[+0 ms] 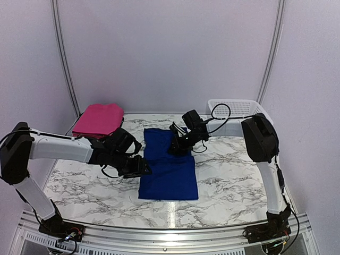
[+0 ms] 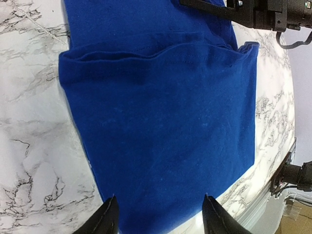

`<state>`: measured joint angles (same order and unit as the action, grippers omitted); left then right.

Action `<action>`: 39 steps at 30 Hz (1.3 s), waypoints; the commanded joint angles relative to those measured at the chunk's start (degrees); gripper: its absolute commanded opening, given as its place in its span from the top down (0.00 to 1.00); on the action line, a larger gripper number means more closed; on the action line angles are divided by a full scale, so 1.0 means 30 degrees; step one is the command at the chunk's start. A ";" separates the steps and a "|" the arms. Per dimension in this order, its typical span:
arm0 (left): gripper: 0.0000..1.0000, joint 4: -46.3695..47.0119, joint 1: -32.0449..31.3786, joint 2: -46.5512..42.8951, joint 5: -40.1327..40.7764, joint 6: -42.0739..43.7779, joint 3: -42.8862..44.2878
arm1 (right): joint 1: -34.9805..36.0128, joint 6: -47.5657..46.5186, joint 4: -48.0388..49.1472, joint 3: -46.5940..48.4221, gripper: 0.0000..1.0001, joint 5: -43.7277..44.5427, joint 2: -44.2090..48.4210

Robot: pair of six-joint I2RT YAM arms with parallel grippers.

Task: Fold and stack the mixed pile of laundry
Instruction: Adjust the 2/3-rectangle-folded shirt at the center of the board, then pick up the 2/3-rectangle-folded T-shirt from the center of the board.

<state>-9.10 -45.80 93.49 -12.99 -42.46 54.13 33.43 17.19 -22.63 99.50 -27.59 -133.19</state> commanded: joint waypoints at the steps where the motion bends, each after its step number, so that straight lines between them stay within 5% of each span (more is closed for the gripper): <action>1: 0.38 -0.0625 0.0092 -0.0878 0.0384 0.0461 -0.0208 | -0.0908 0.0827 0.0033 -0.0400 0.73 -0.0986 0.0765; 10: 0.37 -0.0599 0.0106 -0.2371 0.0724 0.0651 -0.1541 | -0.1203 0.1404 0.0192 -0.2153 0.53 -0.2466 0.6226; 25: 0.45 0.3289 -0.0174 -0.4220 -0.1440 -0.1442 -0.6368 | 0.0556 0.6849 0.3542 -1.9770 0.54 -0.2153 1.7712; 33: 0.46 0.5400 -0.0800 -0.2375 -0.1533 -0.2269 -0.6806 | 0.0951 0.8860 0.6386 -2.2468 0.54 -0.1891 1.7798; 39: 0.61 0.6535 -0.1366 -0.0787 -0.1929 -0.2832 -0.7287 | 0.1635 0.9933 0.9761 -2.3074 0.56 -0.2524 1.5356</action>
<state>8.34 -48.47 87.94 -17.93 -49.60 33.85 36.23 43.57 -2.24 31.09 -34.26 -83.07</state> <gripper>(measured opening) 0.437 0.449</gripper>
